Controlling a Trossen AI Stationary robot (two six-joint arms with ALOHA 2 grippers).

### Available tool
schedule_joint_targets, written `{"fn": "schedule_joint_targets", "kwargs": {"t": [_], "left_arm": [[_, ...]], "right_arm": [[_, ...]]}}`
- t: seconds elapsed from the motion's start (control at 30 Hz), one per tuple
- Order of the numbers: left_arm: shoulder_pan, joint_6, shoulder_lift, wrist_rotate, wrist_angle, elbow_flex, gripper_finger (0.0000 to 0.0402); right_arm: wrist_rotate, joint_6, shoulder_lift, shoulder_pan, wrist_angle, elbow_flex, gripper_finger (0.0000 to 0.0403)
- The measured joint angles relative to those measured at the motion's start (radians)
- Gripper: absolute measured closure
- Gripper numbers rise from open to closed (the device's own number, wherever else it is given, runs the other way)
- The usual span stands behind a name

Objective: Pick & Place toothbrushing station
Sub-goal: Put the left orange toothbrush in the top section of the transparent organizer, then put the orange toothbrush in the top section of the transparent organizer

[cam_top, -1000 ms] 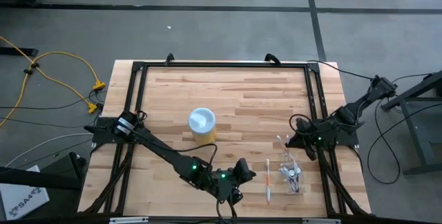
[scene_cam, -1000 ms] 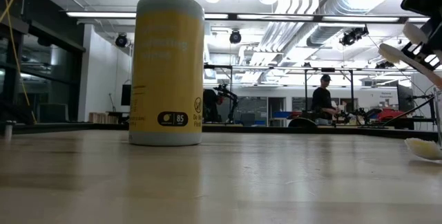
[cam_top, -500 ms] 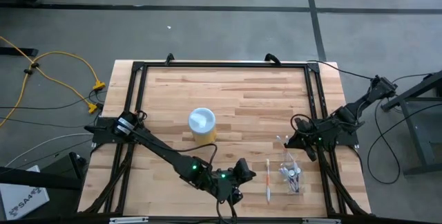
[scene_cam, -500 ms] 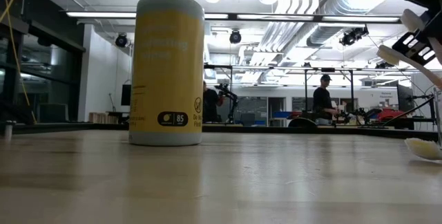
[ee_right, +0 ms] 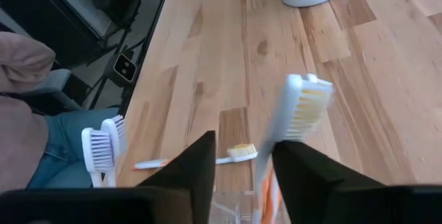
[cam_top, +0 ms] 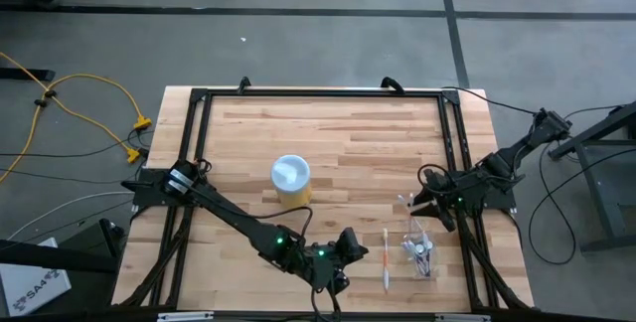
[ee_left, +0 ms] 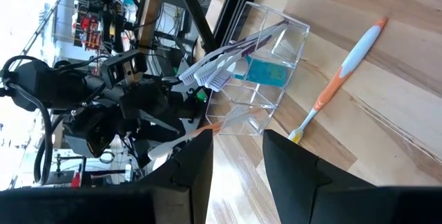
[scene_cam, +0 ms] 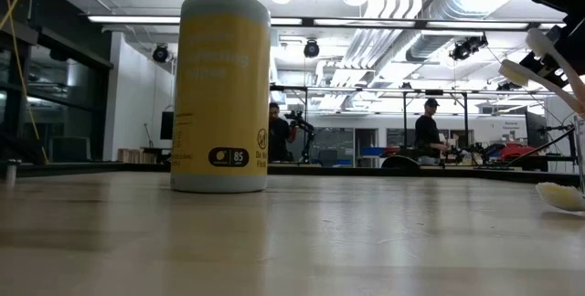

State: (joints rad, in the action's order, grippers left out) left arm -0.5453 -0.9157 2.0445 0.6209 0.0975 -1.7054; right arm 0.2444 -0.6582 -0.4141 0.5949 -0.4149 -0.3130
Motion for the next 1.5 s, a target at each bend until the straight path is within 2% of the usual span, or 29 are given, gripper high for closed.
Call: {"fn": "schedule_joint_targets", "kwargs": {"t": [0.27, 0.73, 1.03, 1.3, 1.5], "left_arm": [[0.000, 0.000, 0.000, 0.000, 0.000, 0.000, 0.0281], [-0.008, 0.000, 0.000, 0.001, 0.000, 0.000, 0.0281], [-0.010, 0.022, 0.000, 0.001, 0.000, 0.000, 0.0281], [-0.010, 0.058, 0.000, 0.003, 0.000, 0.000, 0.0281], [-0.006, 0.061, 0.000, 0.003, 0.006, 0.000, 0.0281]], "right_arm": [[0.000, -0.004, 0.003, 0.000, 0.000, 0.000, 0.0225], [-0.037, -0.002, 0.004, 0.001, -0.007, -0.005, 0.0238], [0.013, -0.008, 0.004, 0.001, -0.222, -0.154, 0.0239], [0.015, 0.004, 0.004, 0.001, -0.182, -0.175, 0.0239], [-0.029, 0.006, 0.003, 0.000, -0.043, -0.175, 0.0239]]}}
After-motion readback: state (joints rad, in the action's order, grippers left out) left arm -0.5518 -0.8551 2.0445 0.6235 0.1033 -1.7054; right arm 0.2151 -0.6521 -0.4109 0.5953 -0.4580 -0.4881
